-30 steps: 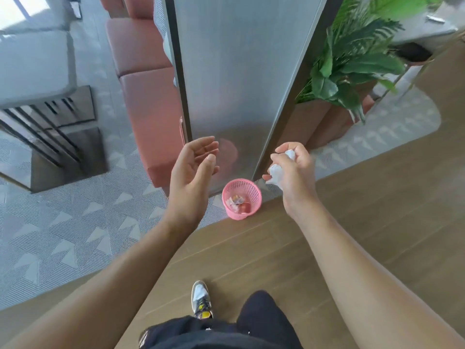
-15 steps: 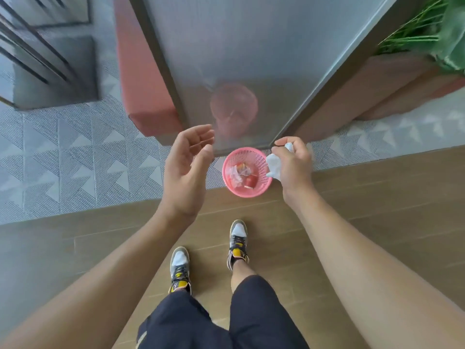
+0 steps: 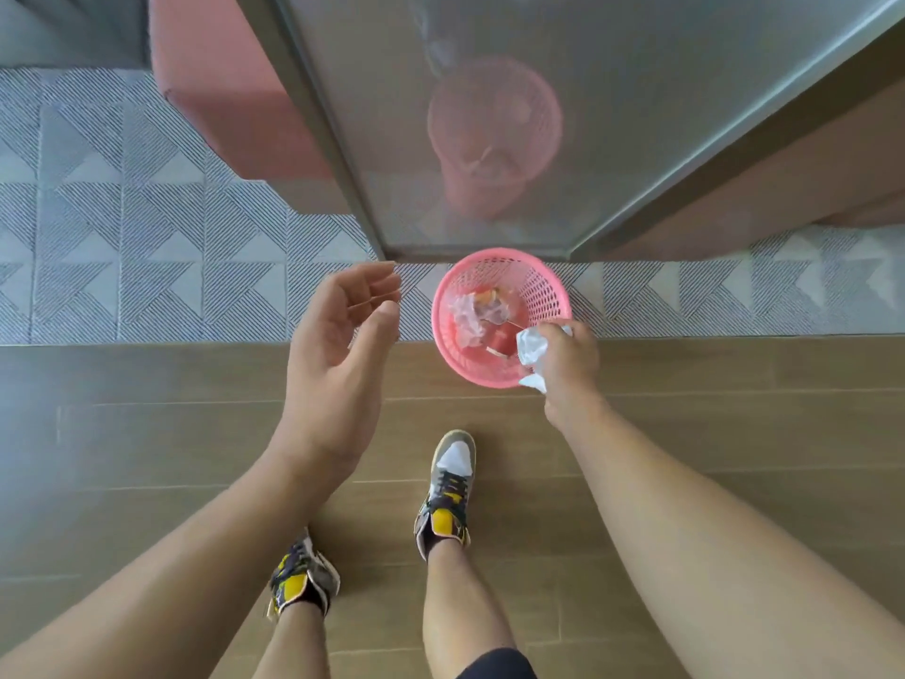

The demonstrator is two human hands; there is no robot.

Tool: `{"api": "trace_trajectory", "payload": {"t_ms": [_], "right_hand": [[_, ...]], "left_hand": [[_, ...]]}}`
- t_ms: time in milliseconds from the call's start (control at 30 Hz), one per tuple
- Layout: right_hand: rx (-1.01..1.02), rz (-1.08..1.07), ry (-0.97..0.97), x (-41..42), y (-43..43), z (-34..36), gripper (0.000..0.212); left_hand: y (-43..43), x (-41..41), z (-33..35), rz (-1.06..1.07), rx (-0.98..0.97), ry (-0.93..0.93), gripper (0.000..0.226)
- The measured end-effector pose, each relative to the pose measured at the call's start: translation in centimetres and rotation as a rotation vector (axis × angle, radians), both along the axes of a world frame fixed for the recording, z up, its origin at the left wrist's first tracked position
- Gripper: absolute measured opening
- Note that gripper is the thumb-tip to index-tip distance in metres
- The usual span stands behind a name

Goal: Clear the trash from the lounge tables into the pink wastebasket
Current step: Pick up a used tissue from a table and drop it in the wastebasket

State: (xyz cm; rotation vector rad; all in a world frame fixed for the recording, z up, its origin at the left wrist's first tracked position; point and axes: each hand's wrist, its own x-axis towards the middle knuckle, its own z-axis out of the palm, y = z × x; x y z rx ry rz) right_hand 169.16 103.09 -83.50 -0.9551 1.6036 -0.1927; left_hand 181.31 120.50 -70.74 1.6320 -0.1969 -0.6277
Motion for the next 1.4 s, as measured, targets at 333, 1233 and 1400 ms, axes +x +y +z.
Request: {"api": "trace_trajectory", "payload": {"t_ms": [333,1233,1400], "right_hand": [[0.099,-0.044,-0.027,1.7,-0.2,-7.0,0.012],[-0.504,0.685,-0.838,19.2,30.3,40.3,0.038],[-0.514,0.711,-0.942,21.5,38.5,48.9,0.037]], "left_hand": [[3.5,1.2,-5.0,0.079,0.061,0.033,0.025],[31.2,12.7,27.2,0.376,-0.221,-0.214,0.046],[41.1,13.8,36.6,0.424,-0.213,-0.322,0.047]]}}
